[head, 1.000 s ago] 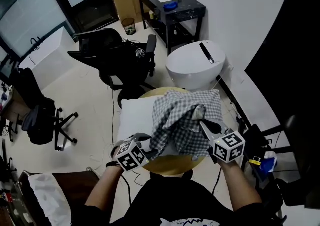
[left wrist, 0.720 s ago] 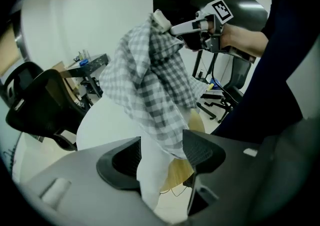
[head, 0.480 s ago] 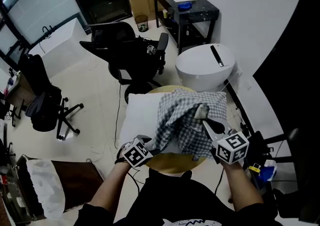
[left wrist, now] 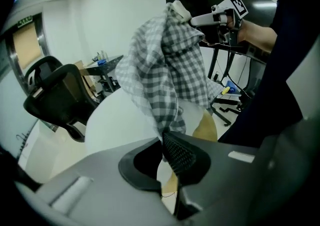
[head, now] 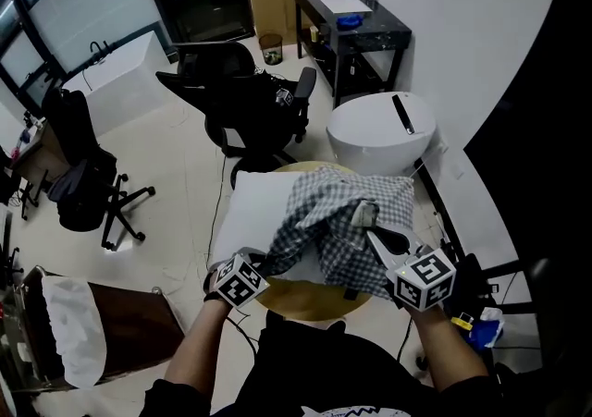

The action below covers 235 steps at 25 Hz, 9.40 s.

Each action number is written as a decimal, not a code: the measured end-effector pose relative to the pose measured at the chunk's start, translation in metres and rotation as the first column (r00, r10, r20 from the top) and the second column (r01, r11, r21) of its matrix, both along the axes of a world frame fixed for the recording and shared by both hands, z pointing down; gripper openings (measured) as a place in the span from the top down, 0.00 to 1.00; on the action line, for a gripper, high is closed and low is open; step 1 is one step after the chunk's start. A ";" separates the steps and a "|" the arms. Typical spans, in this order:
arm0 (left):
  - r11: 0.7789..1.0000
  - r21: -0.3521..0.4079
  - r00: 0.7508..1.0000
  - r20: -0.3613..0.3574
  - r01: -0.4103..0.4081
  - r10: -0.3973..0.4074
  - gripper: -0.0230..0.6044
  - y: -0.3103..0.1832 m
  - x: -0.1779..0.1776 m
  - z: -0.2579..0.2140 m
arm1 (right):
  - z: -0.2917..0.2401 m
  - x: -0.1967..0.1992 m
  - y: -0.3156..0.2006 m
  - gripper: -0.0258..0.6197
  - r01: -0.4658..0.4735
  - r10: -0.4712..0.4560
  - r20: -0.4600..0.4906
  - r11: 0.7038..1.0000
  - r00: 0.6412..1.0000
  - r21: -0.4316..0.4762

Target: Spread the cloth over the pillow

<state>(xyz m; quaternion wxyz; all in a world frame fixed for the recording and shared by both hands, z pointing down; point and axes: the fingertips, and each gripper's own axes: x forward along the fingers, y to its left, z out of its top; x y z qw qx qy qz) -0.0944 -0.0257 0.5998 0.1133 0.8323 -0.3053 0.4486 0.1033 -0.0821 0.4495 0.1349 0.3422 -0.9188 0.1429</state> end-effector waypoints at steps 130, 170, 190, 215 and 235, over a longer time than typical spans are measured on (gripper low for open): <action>0.868 0.391 0.936 0.292 -0.306 0.199 0.96 0.037 -0.263 -0.088 | 0.114 -0.301 0.111 0.70 0.539 -0.475 -0.470 0.842 0.744 0.003; 0.764 -0.167 0.704 0.305 -0.623 0.641 0.86 0.116 -0.278 0.151 | 0.256 -0.290 0.142 0.95 0.648 -0.671 -0.587 0.700 0.453 -0.300; 0.904 0.155 0.914 0.151 -0.399 0.378 0.82 -0.209 -0.264 0.041 | 0.126 -0.302 0.078 0.80 0.428 -0.446 -0.385 0.893 0.808 -0.138; 0.805 -0.251 0.844 -0.151 -0.537 0.515 0.70 -0.225 -0.173 0.149 | 0.134 -0.282 0.061 0.80 0.208 -0.269 -0.366 0.958 0.891 -0.197; 0.807 -0.077 0.785 0.193 -0.586 0.589 0.96 -0.279 -0.200 0.081 | 0.136 -0.279 0.064 0.80 0.168 -0.228 -0.384 0.969 0.895 -0.183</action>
